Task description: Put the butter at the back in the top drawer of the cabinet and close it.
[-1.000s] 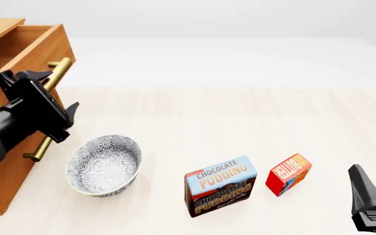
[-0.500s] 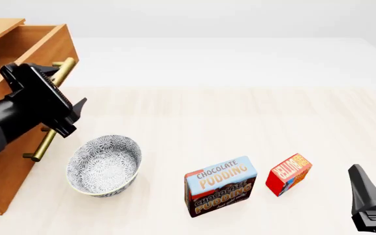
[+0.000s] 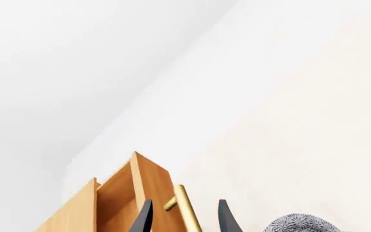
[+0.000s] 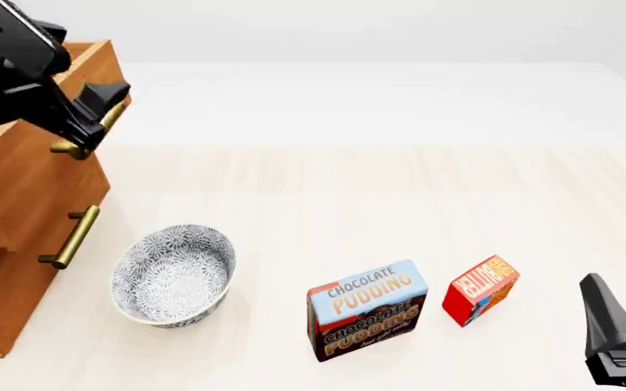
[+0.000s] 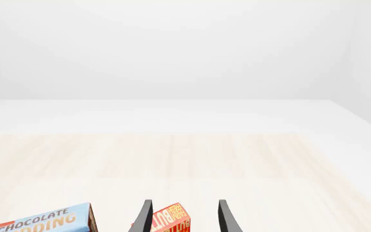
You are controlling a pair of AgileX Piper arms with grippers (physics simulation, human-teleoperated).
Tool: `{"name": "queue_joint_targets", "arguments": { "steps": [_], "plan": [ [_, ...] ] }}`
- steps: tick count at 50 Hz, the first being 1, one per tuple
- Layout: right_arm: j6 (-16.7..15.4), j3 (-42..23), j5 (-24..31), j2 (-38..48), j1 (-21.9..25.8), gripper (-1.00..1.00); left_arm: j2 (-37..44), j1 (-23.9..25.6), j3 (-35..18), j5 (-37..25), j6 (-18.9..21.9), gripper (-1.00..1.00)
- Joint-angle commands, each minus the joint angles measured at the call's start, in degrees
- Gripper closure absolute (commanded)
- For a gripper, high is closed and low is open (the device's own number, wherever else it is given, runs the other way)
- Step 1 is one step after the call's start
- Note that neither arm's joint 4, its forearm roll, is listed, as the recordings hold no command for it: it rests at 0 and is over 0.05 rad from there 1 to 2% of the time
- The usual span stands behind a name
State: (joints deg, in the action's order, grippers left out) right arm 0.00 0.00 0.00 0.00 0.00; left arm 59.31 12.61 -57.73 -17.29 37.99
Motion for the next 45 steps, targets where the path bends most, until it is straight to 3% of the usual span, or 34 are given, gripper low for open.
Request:
{"name": "queue_joint_targets", "arguments": {
  "steps": [1, 10, 23, 28, 31, 35, 38, 43, 45],
  "plan": [
    [0.00, 0.00, 0.00, 0.00, 0.00, -1.00, 2.80, 1.26, -17.81, -17.54, -13.39, -1.00],
    [0.00, 0.00, 0.00, 0.00, 0.00, -1.00, 6.64, -0.67, -28.17, -29.42, -23.22, -1.00],
    [0.00, 0.00, 0.00, 0.00, 0.00, -1.00, 7.45, -4.90, -37.32, -37.22, -31.49, -1.00],
    [0.00, 0.00, 0.00, 0.00, 0.00, -1.00, 5.53, -10.41, -36.99, -38.55, -31.54, -1.00],
    [0.00, 0.00, 0.00, 0.00, 0.00, -1.00, 6.35, -10.49, -38.62, -40.26, -34.72, -1.00],
    [0.00, 0.00, 0.00, 0.00, 0.00, -1.00, 5.30, -13.95, -37.73, -41.97, -33.33, -1.00],
    [0.00, 0.00, 0.00, 0.00, 0.00, -1.00, 6.51, -13.06, -38.70, -42.72, -35.81, -1.00],
    [0.00, 0.00, 0.00, 0.00, 0.00, -1.00, 7.13, -13.79, -36.55, -42.07, -36.31, -1.00],
    [0.00, 0.00, 0.00, 0.00, 0.00, -1.00, 9.07, -12.40, -36.36, -42.89, -38.86, -1.00]
  ]
}}
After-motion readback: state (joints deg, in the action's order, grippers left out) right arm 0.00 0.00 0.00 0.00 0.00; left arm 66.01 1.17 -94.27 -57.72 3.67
